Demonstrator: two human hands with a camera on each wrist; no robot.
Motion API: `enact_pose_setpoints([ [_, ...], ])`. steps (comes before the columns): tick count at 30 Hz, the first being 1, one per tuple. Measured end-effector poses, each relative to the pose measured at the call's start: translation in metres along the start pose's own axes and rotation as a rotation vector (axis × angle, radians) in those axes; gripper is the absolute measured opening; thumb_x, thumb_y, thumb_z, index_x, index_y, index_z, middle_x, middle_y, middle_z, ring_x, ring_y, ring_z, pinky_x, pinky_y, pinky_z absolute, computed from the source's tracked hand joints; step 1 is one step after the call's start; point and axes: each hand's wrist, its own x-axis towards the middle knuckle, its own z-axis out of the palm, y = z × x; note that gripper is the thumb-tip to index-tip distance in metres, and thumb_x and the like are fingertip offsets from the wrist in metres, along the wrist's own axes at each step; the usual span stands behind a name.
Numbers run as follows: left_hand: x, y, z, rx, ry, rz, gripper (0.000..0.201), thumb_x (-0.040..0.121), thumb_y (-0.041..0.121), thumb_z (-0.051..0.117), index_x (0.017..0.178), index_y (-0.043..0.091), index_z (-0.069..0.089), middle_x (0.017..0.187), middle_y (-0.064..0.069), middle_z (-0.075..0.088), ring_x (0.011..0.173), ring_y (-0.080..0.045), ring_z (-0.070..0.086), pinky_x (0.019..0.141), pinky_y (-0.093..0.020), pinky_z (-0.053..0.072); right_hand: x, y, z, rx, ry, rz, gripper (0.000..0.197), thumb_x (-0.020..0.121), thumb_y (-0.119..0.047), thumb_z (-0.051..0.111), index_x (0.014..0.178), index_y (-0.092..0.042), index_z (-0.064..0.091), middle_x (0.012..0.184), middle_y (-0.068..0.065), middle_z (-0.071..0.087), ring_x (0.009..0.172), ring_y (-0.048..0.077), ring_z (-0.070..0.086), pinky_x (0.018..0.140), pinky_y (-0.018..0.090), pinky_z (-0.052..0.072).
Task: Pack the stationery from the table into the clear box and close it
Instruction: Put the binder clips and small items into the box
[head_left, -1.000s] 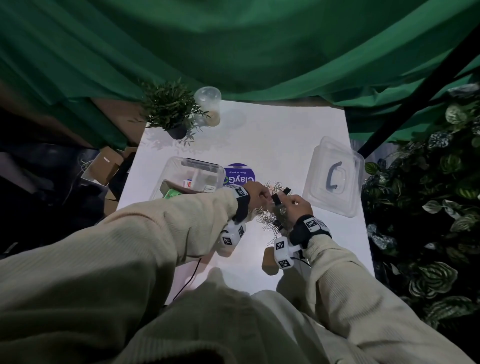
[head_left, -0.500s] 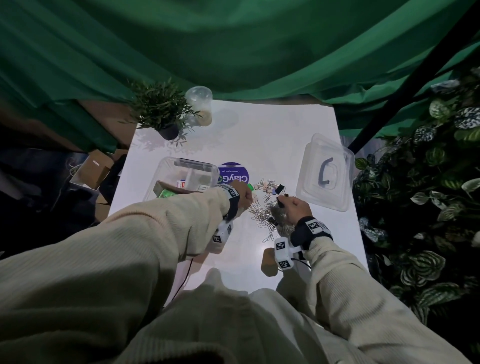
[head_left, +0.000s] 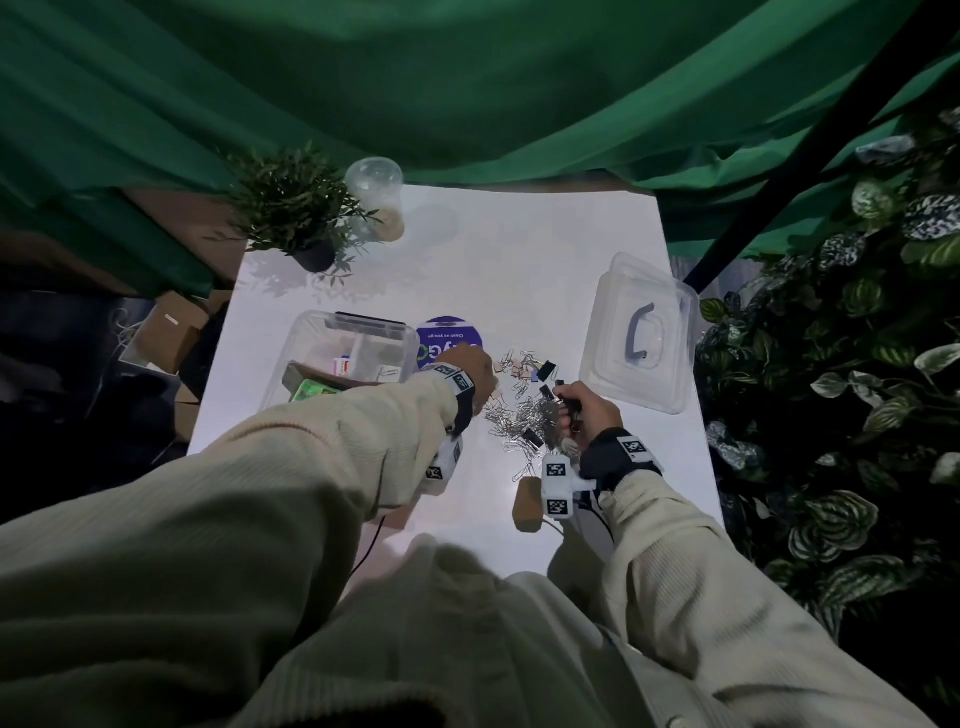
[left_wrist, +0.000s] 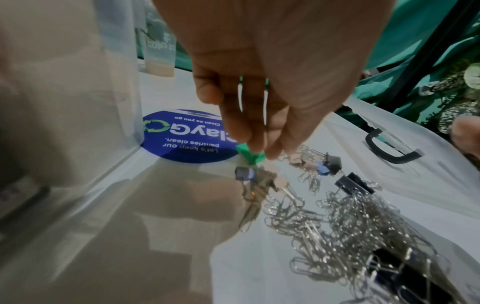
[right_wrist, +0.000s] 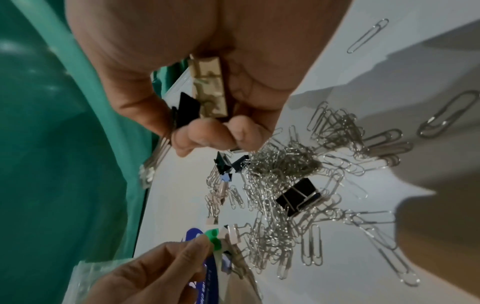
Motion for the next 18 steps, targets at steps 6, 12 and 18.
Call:
enact_pose_setpoints([
  [6, 0.017, -0.003, 0.008, 0.000, -0.047, -0.013, 0.042, 0.088, 0.014, 0.058, 0.129, 0.016, 0.051, 0.129, -0.013, 0.046, 0.119, -0.034, 0.048, 0.093, -0.044, 0.048, 0.012, -0.007, -0.012, 0.182, -0.031, 0.070, 0.013, 0.085, -0.008, 0.046, 0.073, -0.007, 0.050, 0.057, 0.004, 0.046, 0.042, 0.015, 0.039, 0.040, 0.019, 0.030],
  [12, 0.024, -0.009, 0.013, -0.057, -0.057, -0.003, 0.040, 0.085, 0.006, 0.061, 0.123, 0.012, 0.052, 0.127, -0.013, 0.049, 0.113, -0.032, 0.054, 0.089, -0.037, 0.045, 0.016, -0.013, -0.012, 0.164, -0.031, 0.131, 0.015, 0.088, -0.007, 0.037, 0.085, -0.009, 0.052, 0.064, 0.007, 0.057, 0.036, 0.013, 0.046, 0.039, 0.017, 0.026],
  [18, 0.019, -0.012, 0.004, -0.121, -0.028, -0.039, 0.036, 0.088, 0.028, 0.061, 0.120, 0.013, 0.054, 0.129, -0.010, 0.044, 0.111, -0.032, 0.052, 0.083, -0.033, 0.041, 0.027, -0.007, -0.005, 0.047, -0.032, 0.107, 0.023, 0.084, -0.007, 0.040, 0.089, -0.008, 0.062, 0.066, 0.005, 0.049, 0.040, 0.013, 0.039, 0.037, 0.014, 0.020],
])
